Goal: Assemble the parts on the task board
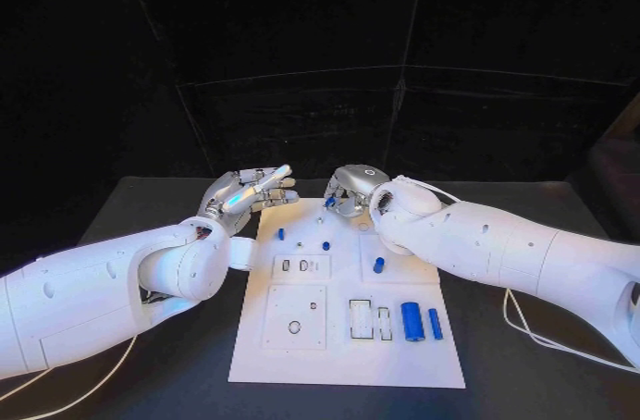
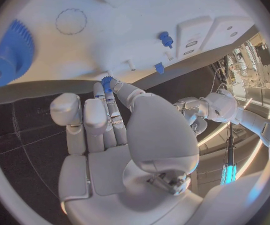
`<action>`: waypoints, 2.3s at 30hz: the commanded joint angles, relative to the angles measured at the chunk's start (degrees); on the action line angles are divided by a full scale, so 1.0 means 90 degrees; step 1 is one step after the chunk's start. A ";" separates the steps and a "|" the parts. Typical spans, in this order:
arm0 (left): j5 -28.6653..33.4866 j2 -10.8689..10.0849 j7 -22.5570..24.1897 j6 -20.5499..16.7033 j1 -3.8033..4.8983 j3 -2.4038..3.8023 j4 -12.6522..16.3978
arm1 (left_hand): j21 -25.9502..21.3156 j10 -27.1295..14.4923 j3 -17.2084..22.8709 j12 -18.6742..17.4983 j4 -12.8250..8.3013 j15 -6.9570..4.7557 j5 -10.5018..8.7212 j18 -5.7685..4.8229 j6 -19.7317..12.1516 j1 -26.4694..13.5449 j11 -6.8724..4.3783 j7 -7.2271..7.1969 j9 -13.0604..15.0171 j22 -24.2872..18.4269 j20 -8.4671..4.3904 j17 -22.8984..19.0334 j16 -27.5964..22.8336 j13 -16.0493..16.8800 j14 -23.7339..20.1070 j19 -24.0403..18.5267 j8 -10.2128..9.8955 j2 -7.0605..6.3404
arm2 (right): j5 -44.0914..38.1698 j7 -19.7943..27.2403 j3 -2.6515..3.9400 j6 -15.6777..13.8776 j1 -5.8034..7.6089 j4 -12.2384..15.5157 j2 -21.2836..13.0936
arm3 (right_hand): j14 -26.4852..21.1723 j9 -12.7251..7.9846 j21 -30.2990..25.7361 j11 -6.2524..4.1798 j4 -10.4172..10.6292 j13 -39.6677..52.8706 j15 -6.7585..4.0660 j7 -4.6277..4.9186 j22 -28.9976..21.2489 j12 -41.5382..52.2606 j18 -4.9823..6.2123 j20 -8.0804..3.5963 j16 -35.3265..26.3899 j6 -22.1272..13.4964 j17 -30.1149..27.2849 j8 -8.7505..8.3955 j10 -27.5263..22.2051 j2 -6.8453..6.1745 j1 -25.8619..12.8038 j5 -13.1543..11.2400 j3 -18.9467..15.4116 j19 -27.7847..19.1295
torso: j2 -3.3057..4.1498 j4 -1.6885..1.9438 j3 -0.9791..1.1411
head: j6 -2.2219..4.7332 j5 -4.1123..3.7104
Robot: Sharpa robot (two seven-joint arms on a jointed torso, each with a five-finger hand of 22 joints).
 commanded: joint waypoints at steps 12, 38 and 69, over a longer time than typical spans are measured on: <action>-0.0011 0.0023 0.0006 0.0082 0.0013 0.0006 -0.0013 | -0.0029 -0.0054 -0.0041 -0.0028 0.0001 -0.0008 0.0006 0.0032 -0.0054 0.0033 0.0001 0.0120 -0.0005 -0.0006 0.0022 0.0006 -0.0024 -0.0007 -0.0022 0.0006 -0.0030 0.0002 | -0.0053 -0.0075 0.0005 0.0148 0.0016 -0.0048 0.0104 | 0.0074 0.0001 0.0039 0.0019 0.0050 -0.0009 0.0015 0.0013 0.0004 -0.0032 -0.0071 0.0034 0.0045 -0.0022 0.0005 -0.0020 -0.0063 -0.0059 -0.0042 -0.0003 0.0023 -0.0035 | 0.0002 0.0000 -0.0003 | -0.0031 0.0006; -0.0011 0.0026 -0.0072 0.0157 0.0033 0.0006 -0.0064 | -0.0033 -0.0059 -0.0047 -0.0030 -0.0001 -0.0008 0.0006 0.0032 -0.0055 0.0035 0.0002 0.0119 -0.0004 -0.0009 0.0023 0.0009 -0.0027 -0.0007 -0.0023 0.0006 -0.0033 0.0008 | -0.0053 -0.0134 0.0004 0.0099 0.0019 -0.0147 0.0168 | -0.0098 -0.0014 -0.0325 0.0173 0.0224 -0.0007 0.0148 0.0082 -0.0633 0.0179 0.0048 0.0172 -0.0398 -0.1039 -0.0601 -0.0027 -0.1215 -0.0341 -0.0072 -0.0074 -0.0298 -0.0461 | 0.0009 -0.0005 0.0002 | -0.0073 0.0021; -0.0011 -0.0030 -0.0129 0.0144 0.0033 0.0004 -0.0078 | -0.0039 -0.0070 -0.0056 -0.0034 -0.0004 -0.0005 0.0007 0.0032 -0.0061 0.0038 0.0003 0.0118 -0.0004 -0.0014 0.0025 0.0014 -0.0037 -0.0007 -0.0031 0.0008 -0.0041 0.0026 | 0.1047 -0.0687 0.0341 0.1153 0.0172 0.1400 -0.2059 | 0.0344 0.0009 0.0971 -0.0071 0.1951 0.5659 0.0010 0.0019 0.1495 0.6310 -0.0332 0.0011 0.1571 -0.1429 0.2008 0.0257 0.0372 -0.0410 0.0148 0.0941 -0.3436 0.0539 | -0.0008 -0.0151 0.0017 | 0.0016 -0.0021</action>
